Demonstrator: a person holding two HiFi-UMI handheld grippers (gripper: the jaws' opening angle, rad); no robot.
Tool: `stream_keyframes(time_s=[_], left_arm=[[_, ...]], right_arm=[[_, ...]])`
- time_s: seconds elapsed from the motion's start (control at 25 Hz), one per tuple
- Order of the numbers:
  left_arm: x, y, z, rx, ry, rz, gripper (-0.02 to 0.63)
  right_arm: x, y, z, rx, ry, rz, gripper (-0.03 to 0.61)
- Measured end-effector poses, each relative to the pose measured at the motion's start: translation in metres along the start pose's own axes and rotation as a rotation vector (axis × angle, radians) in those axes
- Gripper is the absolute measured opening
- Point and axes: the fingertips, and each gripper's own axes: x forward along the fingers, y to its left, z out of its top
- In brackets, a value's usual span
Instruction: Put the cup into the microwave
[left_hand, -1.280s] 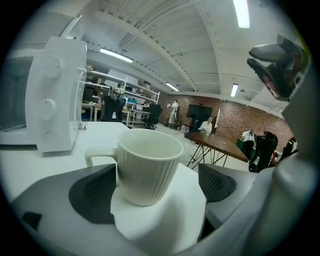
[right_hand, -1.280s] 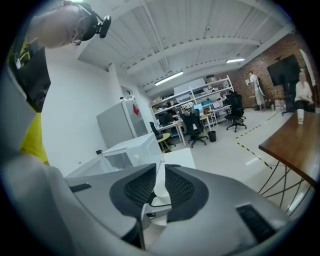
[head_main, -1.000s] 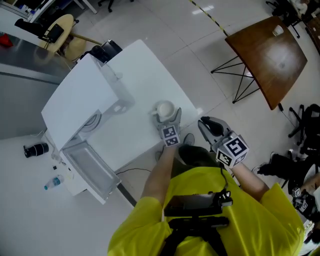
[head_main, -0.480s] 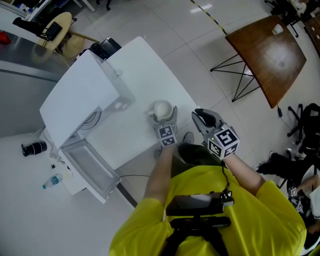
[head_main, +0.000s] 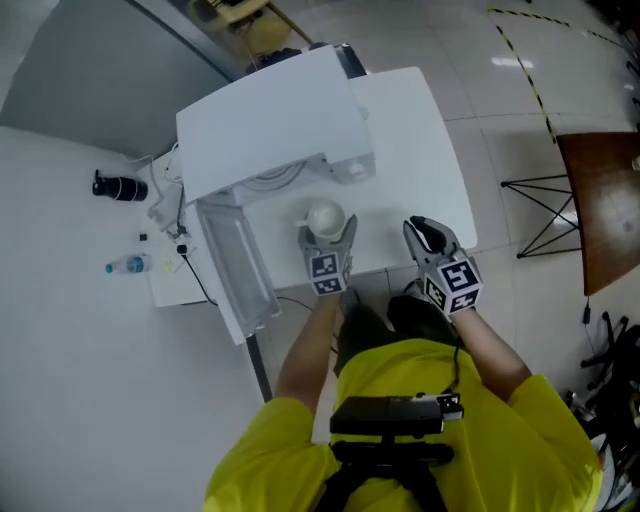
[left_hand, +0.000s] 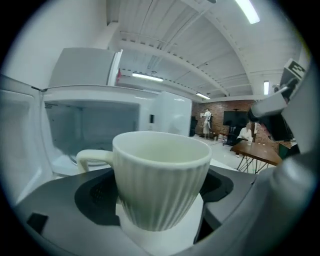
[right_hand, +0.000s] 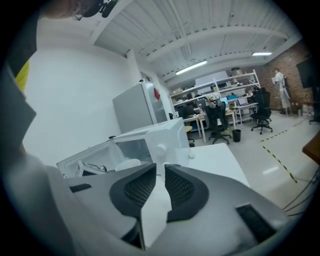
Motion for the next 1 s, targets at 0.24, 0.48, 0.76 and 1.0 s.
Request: stream_keyframes(time_s=[0.24, 0.48, 0.76, 1.0], left_arm=[[0.028, 0.137, 0.038, -0.014, -0.051, 0.165, 0.454], [0.070, 0.201, 0.051, -0.051, -0.054, 0.200, 0.454], [0.106, 0.217, 0.051, -0.077, -0.058, 0.175, 0.454], [0.111, 0.224, 0.054, -0.081, -0.080, 0.179, 0.454]], right_arm=[[0.087, 0.058, -0.023, -0.057, 0.079, 0.096, 0.058], [0.104, 0.089, -0.056, -0.055, 0.147, 0.104, 0.058], [0.098, 0.076, -0.080, -0.050, 0.193, 0.025, 0.006], [0.108, 0.069, -0.067, -0.040, 0.147, -0.011, 0.006]])
